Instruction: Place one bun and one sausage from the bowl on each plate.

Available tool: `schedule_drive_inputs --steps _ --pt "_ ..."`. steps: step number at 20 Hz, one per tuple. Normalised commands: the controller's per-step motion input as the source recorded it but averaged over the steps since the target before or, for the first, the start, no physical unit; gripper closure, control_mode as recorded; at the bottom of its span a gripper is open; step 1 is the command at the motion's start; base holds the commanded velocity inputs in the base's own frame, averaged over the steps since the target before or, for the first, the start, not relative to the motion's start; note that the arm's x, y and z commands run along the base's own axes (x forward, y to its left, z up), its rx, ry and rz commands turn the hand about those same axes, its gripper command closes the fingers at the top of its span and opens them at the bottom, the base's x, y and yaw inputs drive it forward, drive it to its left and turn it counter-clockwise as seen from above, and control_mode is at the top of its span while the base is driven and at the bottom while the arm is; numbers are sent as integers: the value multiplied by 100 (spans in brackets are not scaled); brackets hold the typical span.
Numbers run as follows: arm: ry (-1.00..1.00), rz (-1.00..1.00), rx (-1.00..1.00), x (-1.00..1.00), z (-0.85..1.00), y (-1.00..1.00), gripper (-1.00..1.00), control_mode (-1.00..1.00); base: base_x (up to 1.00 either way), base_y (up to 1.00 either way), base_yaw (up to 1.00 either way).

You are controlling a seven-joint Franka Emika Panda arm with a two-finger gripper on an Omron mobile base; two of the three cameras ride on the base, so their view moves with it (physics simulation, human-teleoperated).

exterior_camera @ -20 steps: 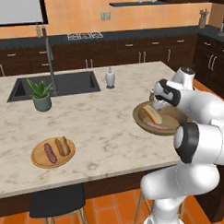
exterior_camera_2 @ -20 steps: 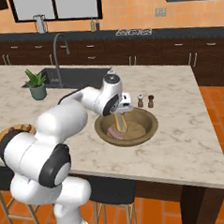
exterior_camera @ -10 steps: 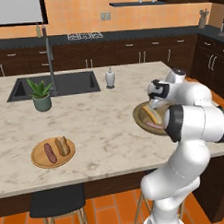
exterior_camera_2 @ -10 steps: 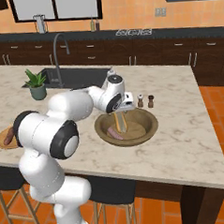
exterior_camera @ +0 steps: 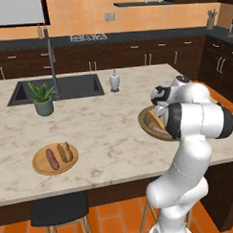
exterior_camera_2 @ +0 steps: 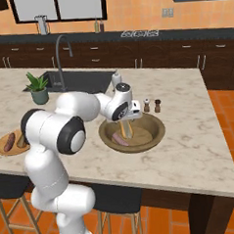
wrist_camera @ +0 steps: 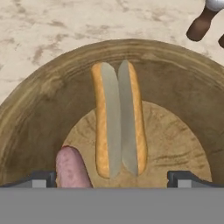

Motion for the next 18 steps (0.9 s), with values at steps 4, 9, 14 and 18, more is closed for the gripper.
schedule_drive_inputs --steps 4,9,14,18 --pt "0 0 0 3 -40 0 -100 -100 0 0 0" --pt "0 0 0 1 -32 1 -100 -100 0 0 0" --pt "0 0 0 1 -19 7 -100 -100 0 0 0" --pt "0 0 0 6 -6 3 -100 -100 0 0 0"
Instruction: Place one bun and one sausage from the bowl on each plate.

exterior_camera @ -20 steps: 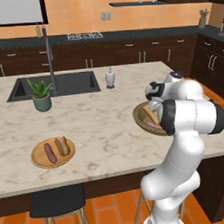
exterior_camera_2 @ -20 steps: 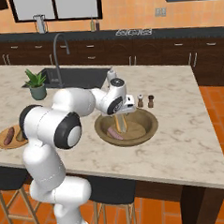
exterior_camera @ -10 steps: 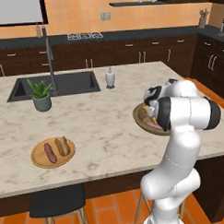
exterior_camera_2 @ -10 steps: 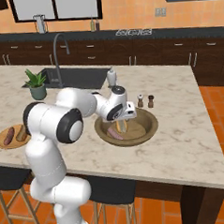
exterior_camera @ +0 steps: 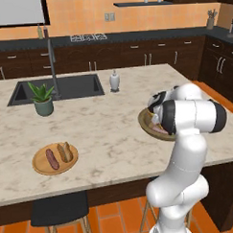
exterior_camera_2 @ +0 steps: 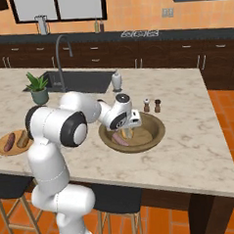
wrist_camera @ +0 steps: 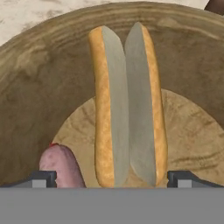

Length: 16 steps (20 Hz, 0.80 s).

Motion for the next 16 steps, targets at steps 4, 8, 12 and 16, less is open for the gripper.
schedule_drive_inputs --steps 4,8,12,16 --pt "0 0 0 10 -1 0 -100 -100 0 0 0" --pt "0 0 0 14 0 0 -100 -100 0 0 0" --pt "-1 0 0 8 -2 -1 -100 -100 0 0 0" --pt "-1 1 0 1 -8 -8 -100 -100 0 0 0"
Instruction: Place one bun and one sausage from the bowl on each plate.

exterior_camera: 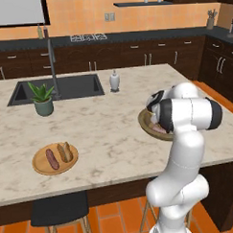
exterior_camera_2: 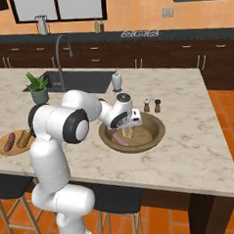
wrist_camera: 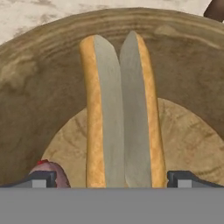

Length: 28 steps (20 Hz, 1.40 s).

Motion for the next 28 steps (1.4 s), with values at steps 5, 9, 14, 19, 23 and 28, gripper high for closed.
schedule_drive_inputs --steps 5,9,14,19,23,28 --pt "0 2 0 7 -18 -5 -100 -100 0 0 0" --pt "0 3 0 18 -18 -10 -100 -100 0 0 0" --pt "0 2 0 7 -12 -9 -100 -100 0 0 0" --pt "0 0 0 0 -16 0 -100 -100 0 0 0" --pt "0 0 0 0 -7 2 -100 -100 0 0 0" --pt "0 0 0 0 0 0 -100 -100 0 0 0"
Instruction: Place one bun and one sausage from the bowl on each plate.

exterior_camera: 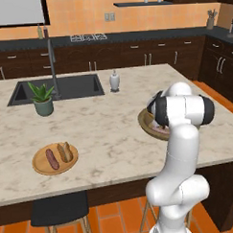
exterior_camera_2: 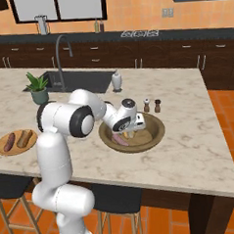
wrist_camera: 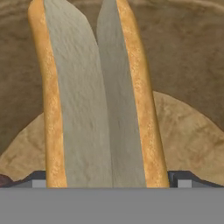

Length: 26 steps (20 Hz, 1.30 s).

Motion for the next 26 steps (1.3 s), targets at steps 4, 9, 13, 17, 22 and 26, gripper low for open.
schedule_drive_inputs --steps 4,9,13,17,22,26 --pt "0 0 0 0 0 0 100 -100 0 0 0" --pt "0 0 0 0 0 0 100 -100 0 0 0" --pt "0 0 0 -20 28 -1 100 -100 0 0 0" --pt "3 -2 3 -23 97 0 100 -100 0 0 0" --pt "8 -5 7 -47 98 0 100 -100 0 0 0" --pt "8 -8 8 -100 83 4 100 -100 0 0 0"
